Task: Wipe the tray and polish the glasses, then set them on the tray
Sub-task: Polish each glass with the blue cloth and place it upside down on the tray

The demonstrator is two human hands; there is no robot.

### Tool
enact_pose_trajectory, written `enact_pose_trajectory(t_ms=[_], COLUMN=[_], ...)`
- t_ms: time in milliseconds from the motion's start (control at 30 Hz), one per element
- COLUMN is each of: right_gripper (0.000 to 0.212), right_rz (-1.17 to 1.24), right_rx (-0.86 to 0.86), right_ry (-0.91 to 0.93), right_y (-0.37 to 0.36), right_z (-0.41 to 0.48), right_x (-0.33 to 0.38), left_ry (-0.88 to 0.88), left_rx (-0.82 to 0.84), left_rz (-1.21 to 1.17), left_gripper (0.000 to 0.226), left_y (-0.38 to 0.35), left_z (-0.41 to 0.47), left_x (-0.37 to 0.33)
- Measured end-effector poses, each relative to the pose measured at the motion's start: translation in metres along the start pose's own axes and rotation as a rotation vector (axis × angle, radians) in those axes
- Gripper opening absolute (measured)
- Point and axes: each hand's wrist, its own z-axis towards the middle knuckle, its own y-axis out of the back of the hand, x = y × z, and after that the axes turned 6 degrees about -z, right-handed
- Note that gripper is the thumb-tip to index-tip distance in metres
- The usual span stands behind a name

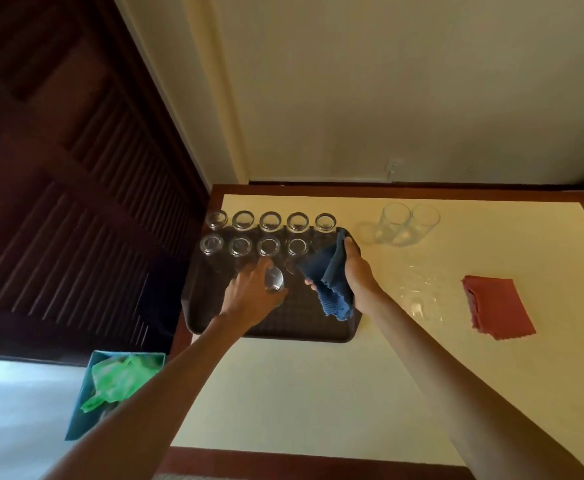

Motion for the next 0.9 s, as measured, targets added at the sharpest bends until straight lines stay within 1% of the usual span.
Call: enact_pose_trajectory(t_ms=[33, 100, 133, 167, 267, 400, 467, 533, 567, 600, 633, 667, 700, 733, 767, 800, 833, 867, 900], right_gripper=[0.064, 0.080, 0.084, 0.081, 0.058, 0.048, 0.040, 0.029, 0.026, 0.025, 0.026, 0.030, 0.036, 0.044, 0.050, 0.049, 0.040, 0.028, 0.019], right_rz=[0.000, -0.010, -0.015, -0.020, -0.059, -0.185, -0.236, -0.270, -0.268, -0.253, -0.241, -0.228, -0.225, -0.234, -0.245, -0.261, -0.275, -0.286, -0.282], right_rx=[0.017, 0.038, 0.051, 0.050, 0.083, 0.229, 0.272, 0.291, 0.304, 0.318, 0.345, 0.367, 0.387, 0.403, 0.424, 0.437, 0.457, 0.461, 0.474], right_ry=[-0.013, -0.054, -0.063, -0.057, -0.031, 0.006, 0.027, 0.047, 0.057, 0.063, 0.079, 0.092, 0.103, 0.113, 0.127, 0.142, 0.167, 0.193, 0.209], right_y=[0.000, 0.000, 0.001, 0.001, -0.001, -0.002, -0.001, 0.001, 0.002, 0.003, 0.004, 0.004, 0.004, 0.001, -0.001, -0.003, -0.003, -0.006, -0.006], right_z=[0.000, 0.006, 0.007, 0.006, 0.003, -0.003, -0.009, -0.013, -0.015, -0.019, -0.022, -0.027, -0.030, -0.036, -0.038, -0.045, -0.050, -0.060, -0.065], right_x=[-0.001, -0.007, -0.009, -0.008, -0.004, -0.001, -0.002, -0.002, -0.003, -0.002, -0.001, 0.002, 0.004, 0.009, 0.013, 0.020, 0.025, 0.032, 0.037], left_ry=[-0.012, -0.025, -0.033, -0.036, -0.032, 0.009, 0.068, 0.110, 0.112, 0.101, 0.088, 0.069, 0.053, 0.049, 0.071, 0.105, 0.139, 0.156, 0.159], left_rx=[0.000, 0.003, 0.003, 0.006, -0.002, 0.007, 0.101, 0.226, 0.282, 0.324, 0.339, 0.333, 0.272, 0.198, 0.149, 0.145, 0.182, 0.244, 0.302], left_rz=[0.028, 0.061, 0.071, 0.088, 0.102, 0.096, 0.097, 0.153, 0.184, 0.195, 0.197, 0.169, 0.109, 0.031, -0.063, -0.170, -0.253, -0.309, -0.333], left_gripper=[0.053, 0.051, 0.051, 0.051, 0.055, 0.066, 0.079, 0.105, 0.112, 0.106, 0.085, 0.053, 0.024, 0.014, 0.020, 0.030, 0.044, 0.051, 0.052], left_y=[-0.005, -0.013, -0.016, -0.017, -0.024, -0.029, -0.026, -0.017, -0.008, 0.002, 0.018, 0.033, 0.046, 0.058, 0.068, 0.077, 0.084, 0.090, 0.093], left_z=[0.001, 0.000, -0.002, -0.002, -0.005, -0.005, 0.002, 0.011, 0.016, 0.019, 0.021, 0.023, 0.024, 0.026, 0.027, 0.028, 0.028, 0.026, 0.025], left_x=[0.004, 0.008, 0.008, 0.007, 0.012, 0.017, 0.018, 0.021, 0.022, 0.019, 0.013, 0.004, -0.005, -0.015, -0.024, -0.033, -0.042, -0.048, -0.050])
